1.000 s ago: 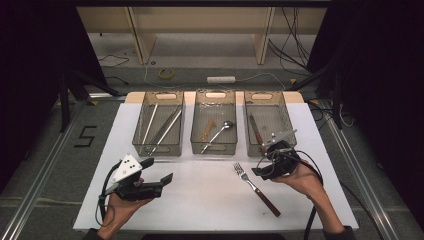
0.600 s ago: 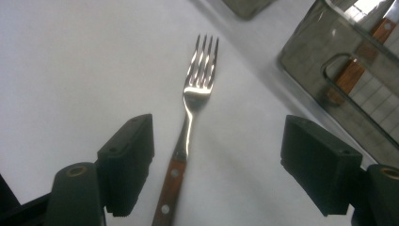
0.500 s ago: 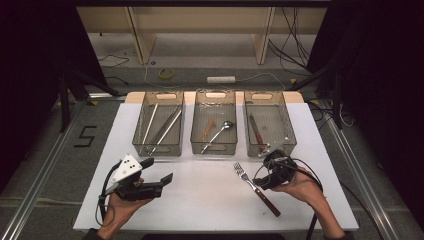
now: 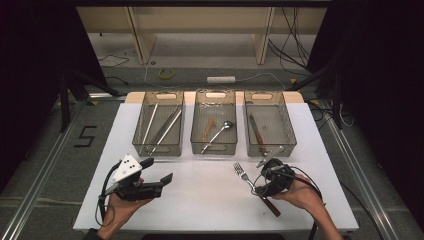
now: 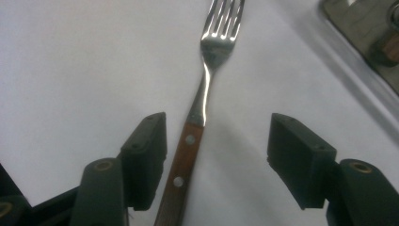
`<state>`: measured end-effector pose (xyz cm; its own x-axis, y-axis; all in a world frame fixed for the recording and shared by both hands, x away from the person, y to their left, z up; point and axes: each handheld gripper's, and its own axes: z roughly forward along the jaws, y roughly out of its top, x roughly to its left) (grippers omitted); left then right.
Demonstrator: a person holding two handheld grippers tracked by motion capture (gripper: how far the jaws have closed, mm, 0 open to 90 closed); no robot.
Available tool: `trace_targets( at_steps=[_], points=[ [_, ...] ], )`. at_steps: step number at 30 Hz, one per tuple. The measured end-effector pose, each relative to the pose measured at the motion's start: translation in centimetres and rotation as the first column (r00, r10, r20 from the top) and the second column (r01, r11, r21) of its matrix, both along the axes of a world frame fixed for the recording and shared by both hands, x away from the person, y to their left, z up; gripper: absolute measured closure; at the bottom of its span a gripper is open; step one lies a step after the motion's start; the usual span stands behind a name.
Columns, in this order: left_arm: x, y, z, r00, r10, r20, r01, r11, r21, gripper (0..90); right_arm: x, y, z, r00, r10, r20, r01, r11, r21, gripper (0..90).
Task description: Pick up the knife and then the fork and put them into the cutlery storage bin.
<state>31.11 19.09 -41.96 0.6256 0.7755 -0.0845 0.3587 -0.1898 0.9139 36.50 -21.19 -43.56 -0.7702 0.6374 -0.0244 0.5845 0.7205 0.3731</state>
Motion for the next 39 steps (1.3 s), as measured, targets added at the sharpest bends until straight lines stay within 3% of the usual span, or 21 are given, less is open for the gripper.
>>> trace_targets(
  at_steps=[21, 39],
  points=[
    [0.0, 0.0, 0.0, 1.0, -0.001, 0.0, 0.001, 1.0, 0.006, 16.6, -0.8, 0.3, -2.0, 0.9975, 0.003, -0.07, -0.006, 0.9996, -0.029, 62.7],
    [0.0, 0.0, 0.0, 1.0, 0.001, 0.002, -0.001, 1.0, 0.008, 16.6, -1.0, 0.7, -2.3, 0.998, -0.003, -0.063, 0.0, 0.9988, -0.049, 71.9]
  ],
)
